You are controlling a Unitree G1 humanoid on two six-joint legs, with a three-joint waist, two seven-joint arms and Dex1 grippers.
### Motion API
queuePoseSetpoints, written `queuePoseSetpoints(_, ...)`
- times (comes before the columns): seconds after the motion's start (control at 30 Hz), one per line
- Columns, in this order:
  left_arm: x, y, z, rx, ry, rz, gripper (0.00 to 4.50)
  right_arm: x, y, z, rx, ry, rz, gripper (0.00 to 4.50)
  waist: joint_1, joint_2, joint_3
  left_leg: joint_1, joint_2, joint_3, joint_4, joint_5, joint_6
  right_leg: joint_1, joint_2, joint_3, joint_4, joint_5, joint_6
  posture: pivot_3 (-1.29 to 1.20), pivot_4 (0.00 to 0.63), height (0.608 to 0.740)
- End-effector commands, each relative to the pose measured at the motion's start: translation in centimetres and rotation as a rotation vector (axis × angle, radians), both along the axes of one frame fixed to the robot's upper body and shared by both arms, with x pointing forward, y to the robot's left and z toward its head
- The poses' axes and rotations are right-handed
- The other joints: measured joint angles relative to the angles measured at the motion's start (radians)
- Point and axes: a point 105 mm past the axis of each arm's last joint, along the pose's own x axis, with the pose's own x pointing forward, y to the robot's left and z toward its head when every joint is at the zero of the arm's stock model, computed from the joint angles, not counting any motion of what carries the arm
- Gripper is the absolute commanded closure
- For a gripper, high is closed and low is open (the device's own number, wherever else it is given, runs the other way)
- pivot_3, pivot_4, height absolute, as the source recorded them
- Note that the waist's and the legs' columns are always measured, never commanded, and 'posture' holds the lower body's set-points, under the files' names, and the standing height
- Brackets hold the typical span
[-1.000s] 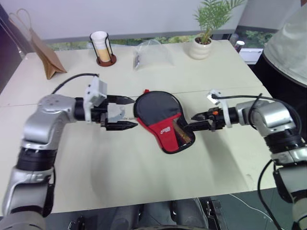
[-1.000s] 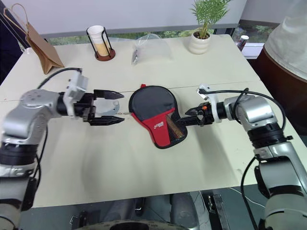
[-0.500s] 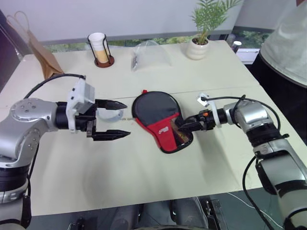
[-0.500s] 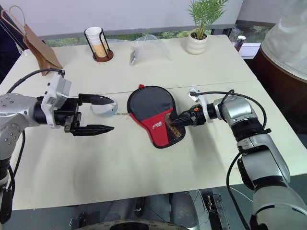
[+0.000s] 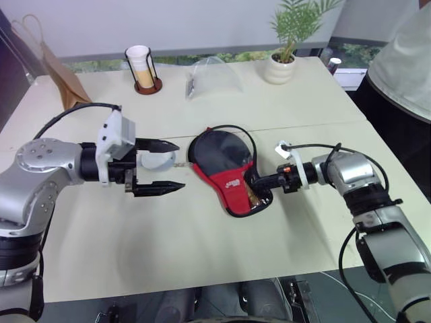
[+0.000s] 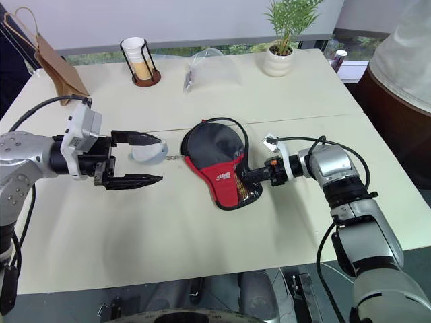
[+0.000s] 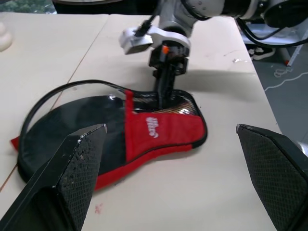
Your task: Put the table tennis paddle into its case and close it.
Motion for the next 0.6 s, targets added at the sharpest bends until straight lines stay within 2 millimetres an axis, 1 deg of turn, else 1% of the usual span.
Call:
queuePoseSetpoints(0.03, -0.2, -0.2, 0.3, 0.015, -0.037, -0.010, 0.00, -3.4, 0.3, -1.7, -0.001, 0.149, -0.008, 4.47, 0.003, 0.000, 0.000, 0.000, 0.000, 0.000, 0.000, 0.000, 0.000, 0.000, 0.000, 0.000, 0.000, 0.000, 0.000, 0.00, 0.150, 0.740)
queuePoseSetpoints(0.17, -0.2, -0.2, 0.0, 0.018, -0.038, -0.010, 0.00, -6.5, 0.3, -1.3, 0.010, 0.193, -0.010, 4.47, 0.005, 0.000, 0.000, 0.000, 0.000, 0.000, 0.000, 0.000, 0.001, 0.001, -0.001, 0.000, -0.001, 0.000, 0.000, 0.00, 0.150, 0.740)
queuePoseSetpoints(0.27, -0.3, -0.4, -0.1, 0.017, -0.036, -0.016, 0.00, -8.0, 0.2, -0.8, 0.028, 0.217, -0.039, 4.47, 0.005, 0.000, 0.000, 0.000, 0.000, 0.000, 0.000, -0.001, 0.001, 0.001, -0.001, 0.000, -0.001, -0.001, 0.000, 0.00, 0.150, 0.740)
queuePoseSetpoints(0.47, -0.2, -0.6, -0.3, 0.013, -0.034, -0.023, 0.00, -10.4, 0.3, -0.4, 0.048, 0.219, -0.088, 4.47, 0.006, 0.000, 0.000, 0.000, 0.000, 0.000, 0.000, -0.001, 0.001, 0.001, -0.001, 0.000, -0.001, -0.002, -0.003, 0.00, 0.150, 0.740)
queuePoseSetpoints(0.6, -0.1, -0.7, -0.5, 0.012, -0.032, -0.026, 0.00, -11.2, 0.5, -0.5, 0.063, 0.192, -0.128, 4.47, 0.006, 0.000, 0.000, 0.000, 0.000, 0.000, 0.000, -0.001, 0.001, 0.000, -0.001, 0.000, -0.001, -0.002, -0.003, 0.00, 0.150, 0.740)
